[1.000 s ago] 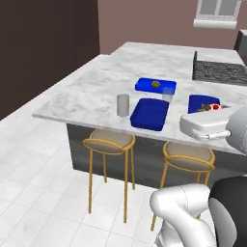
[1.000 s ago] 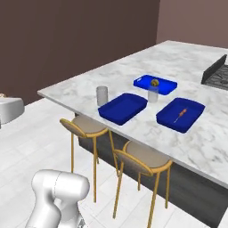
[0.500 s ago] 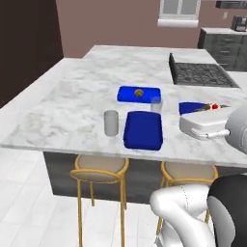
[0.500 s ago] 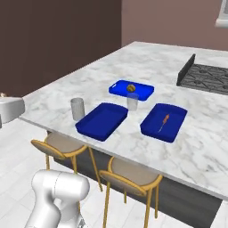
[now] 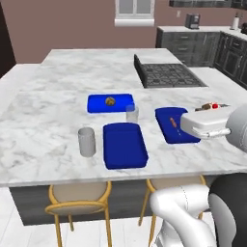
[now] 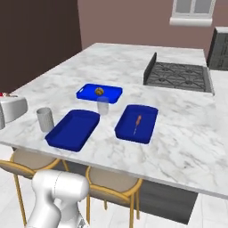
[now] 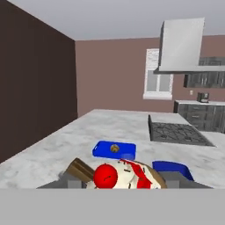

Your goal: Take the cupcake and donut from the fridge and place them on the empty tray on the dining counter.

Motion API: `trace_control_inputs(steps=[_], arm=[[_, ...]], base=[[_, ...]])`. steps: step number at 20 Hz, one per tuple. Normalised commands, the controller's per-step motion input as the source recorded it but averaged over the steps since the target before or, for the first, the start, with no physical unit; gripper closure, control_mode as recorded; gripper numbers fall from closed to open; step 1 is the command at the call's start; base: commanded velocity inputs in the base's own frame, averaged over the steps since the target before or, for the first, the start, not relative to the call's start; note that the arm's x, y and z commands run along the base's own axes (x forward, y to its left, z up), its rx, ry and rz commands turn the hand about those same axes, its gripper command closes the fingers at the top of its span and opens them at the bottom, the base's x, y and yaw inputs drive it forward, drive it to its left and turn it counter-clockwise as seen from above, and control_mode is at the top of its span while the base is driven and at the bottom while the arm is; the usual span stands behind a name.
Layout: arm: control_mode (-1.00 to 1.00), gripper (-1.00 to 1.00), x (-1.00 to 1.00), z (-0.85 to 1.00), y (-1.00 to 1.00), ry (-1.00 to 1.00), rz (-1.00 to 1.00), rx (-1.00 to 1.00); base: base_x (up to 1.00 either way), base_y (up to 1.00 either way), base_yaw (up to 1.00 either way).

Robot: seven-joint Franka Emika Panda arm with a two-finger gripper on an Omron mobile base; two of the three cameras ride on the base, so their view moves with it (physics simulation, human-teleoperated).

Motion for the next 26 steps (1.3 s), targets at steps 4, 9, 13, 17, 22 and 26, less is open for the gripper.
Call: trace_control_inputs(steps=[4, 9, 13, 17, 22, 26], arm=[[1.00, 1.00, 0.00, 0.00, 0.00, 0.00, 0.00, 0.00], [1.00, 1.00, 0.00, 0.00, 0.00, 0.00, 0.00, 0.00], [-1.00, 1.00, 0.73, -0.30, 0.15, 0.17, -0.02, 0.13], [-1.00, 1.00, 0.80, -0.40, 0.01, 0.25, 0.01, 0.24], [-1.00, 1.00, 0.94, -0.79, 0.01, 0.45, 0.26, 0.31], [-1.00, 1.00, 0.84, -1.00, 0.45, 0.27, 0.23, 0.11]], base=[[1.00, 0.35, -0.34], [0.99, 0.40, -0.31], [0.23, 0.14, -0.05], [0.00, 0.00, 0.00], [0.00, 0.00, 0.00], [0.00, 0.00, 0.00]])
